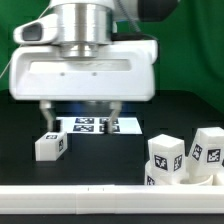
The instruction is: Assemble stool
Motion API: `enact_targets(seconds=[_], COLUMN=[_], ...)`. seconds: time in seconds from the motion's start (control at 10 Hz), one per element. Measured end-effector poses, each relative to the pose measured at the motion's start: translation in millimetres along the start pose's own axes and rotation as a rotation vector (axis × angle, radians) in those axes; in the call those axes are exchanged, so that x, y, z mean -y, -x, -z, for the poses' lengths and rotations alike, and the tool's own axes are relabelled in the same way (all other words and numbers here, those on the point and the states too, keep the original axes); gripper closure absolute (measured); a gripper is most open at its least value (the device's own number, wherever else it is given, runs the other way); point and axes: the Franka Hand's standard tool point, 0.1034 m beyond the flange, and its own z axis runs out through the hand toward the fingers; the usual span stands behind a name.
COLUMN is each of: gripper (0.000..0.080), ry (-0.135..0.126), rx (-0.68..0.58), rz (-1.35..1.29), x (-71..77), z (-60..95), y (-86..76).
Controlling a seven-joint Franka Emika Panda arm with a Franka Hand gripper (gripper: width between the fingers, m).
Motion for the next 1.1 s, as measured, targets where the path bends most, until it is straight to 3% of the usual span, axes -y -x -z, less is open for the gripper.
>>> enact_targets(seconds=[0.1,0.3,0.5,0.8,1.1], gripper=[0.015,0.015,0.015,0.015,0.015], ry=[0.006,0.003,0.005,0.018,0.009], rx=[0.003,0.004,0.006,0.065,0.099], rz=[-0.009,-0.009,-0.013,-0.07,-0.073], x=[-18.0,-10.6,-13.1,-50.5,-52.0], z=[-2.0,-2.3,-3.3,-19.0,-19.5], y=[-0.5,0.4,1.0,34.1,37.2])
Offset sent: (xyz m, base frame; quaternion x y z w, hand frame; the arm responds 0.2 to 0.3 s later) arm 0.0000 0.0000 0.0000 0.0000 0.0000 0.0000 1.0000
